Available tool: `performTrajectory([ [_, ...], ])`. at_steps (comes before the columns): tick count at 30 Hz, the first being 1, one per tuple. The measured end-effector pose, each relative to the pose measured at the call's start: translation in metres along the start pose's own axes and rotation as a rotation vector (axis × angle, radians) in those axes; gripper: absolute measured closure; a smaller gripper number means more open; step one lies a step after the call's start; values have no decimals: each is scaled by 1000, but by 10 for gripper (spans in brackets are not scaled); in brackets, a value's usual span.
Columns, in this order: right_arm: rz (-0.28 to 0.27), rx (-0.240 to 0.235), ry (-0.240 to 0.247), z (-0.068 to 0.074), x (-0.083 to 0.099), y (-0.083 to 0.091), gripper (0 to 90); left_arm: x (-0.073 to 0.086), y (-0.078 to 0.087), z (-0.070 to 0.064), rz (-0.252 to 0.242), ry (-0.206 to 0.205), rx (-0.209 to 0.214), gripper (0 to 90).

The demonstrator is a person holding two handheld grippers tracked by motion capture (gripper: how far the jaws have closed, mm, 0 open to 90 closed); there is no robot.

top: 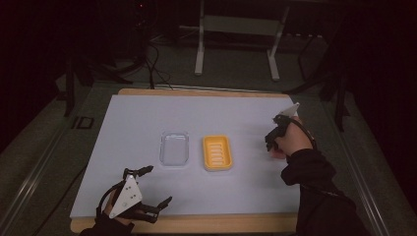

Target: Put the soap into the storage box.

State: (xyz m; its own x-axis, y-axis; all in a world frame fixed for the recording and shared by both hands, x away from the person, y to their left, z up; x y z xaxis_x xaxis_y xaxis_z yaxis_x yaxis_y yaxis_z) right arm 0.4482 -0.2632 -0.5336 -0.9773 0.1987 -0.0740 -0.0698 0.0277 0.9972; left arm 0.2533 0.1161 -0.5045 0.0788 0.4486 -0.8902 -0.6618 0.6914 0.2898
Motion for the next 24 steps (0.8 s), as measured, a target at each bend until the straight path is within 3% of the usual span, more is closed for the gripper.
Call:
performTrajectory([
  [17, -46, -17, 4, 24, 2, 55, 375, 0, 0, 0, -1, 1, 0, 7],
  [24, -59, -42, 16, 39, 6, 68, 375, 0, 0, 0, -1, 1, -2, 7],
])
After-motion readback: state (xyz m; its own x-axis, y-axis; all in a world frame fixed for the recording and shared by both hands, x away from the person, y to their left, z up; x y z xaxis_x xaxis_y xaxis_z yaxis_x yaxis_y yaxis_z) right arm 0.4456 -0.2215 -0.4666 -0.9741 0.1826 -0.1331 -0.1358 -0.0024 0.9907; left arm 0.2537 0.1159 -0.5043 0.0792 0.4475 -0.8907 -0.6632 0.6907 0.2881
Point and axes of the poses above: each handheld gripper's, and its own axes: y roughly backward along the jaws, x roughly out of its underside, z roughly to its left, the point moved 9 cm from there along -y, roughly forward along the jaws, and after that the axes turned 9 degrees about -y, right-handed, at the moved point
